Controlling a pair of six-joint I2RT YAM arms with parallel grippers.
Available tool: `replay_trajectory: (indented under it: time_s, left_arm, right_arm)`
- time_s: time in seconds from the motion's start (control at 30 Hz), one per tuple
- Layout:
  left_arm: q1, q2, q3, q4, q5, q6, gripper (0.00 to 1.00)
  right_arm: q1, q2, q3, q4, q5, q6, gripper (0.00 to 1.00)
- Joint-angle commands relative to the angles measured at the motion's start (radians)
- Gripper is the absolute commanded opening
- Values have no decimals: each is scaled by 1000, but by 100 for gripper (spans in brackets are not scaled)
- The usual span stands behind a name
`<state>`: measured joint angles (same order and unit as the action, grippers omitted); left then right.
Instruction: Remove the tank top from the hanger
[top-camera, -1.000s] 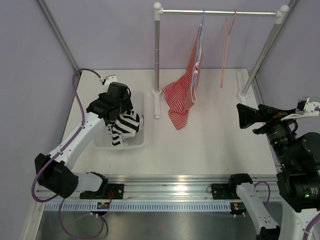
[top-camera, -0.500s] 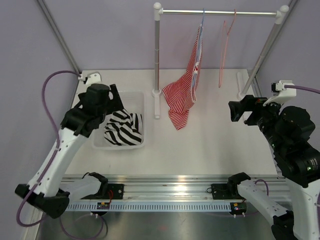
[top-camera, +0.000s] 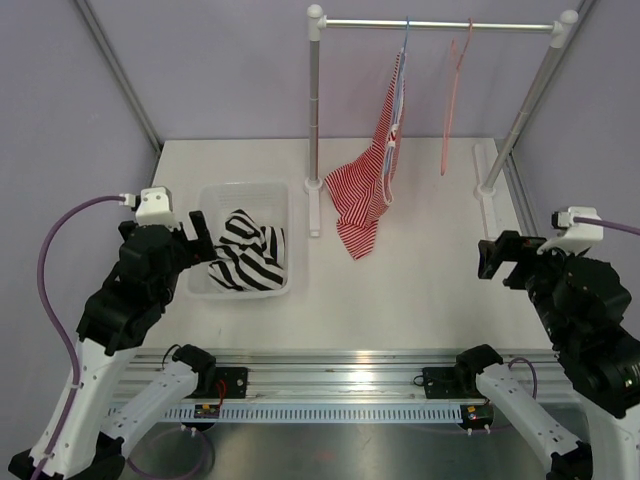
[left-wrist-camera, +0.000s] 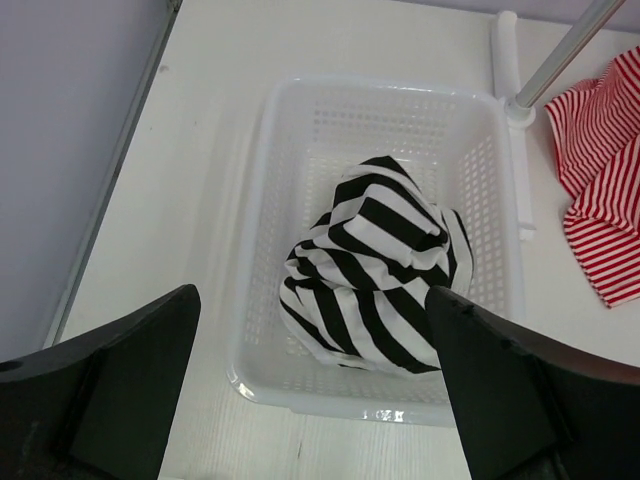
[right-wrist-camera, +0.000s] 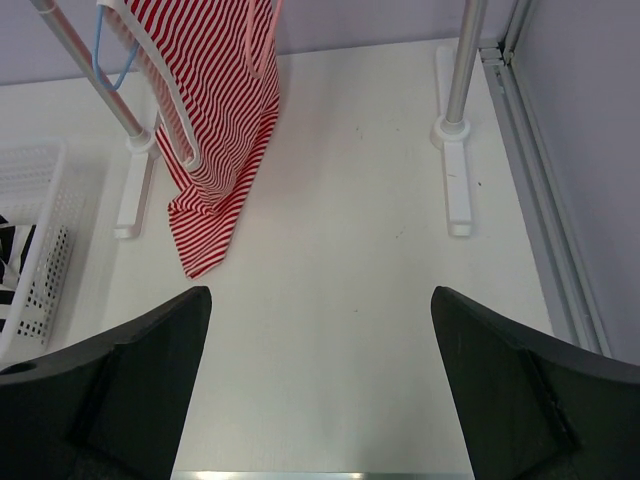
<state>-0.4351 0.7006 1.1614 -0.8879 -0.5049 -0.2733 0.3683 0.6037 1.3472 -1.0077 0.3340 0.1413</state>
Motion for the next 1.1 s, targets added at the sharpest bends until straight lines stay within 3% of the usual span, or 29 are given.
replay_trajectory:
  time_s: [0.0,0.13,0.4,1.07]
  left_arm:
    - [47,-64,-71,128,3,43,99]
    - [124,-113,-123,145,46,37,99]
    - [156,-219,-261,193,94,20,99]
    - [159,-302,-293,219,34,28,99]
  right_arm:
    - [8,-73,-36,-31,37,-11,100]
    - [9,-131,-82,-26,62,-20,99]
    - [8,-153,-92,-2,83,-29,99]
    - [8,-76,-86,20,88,-11,100]
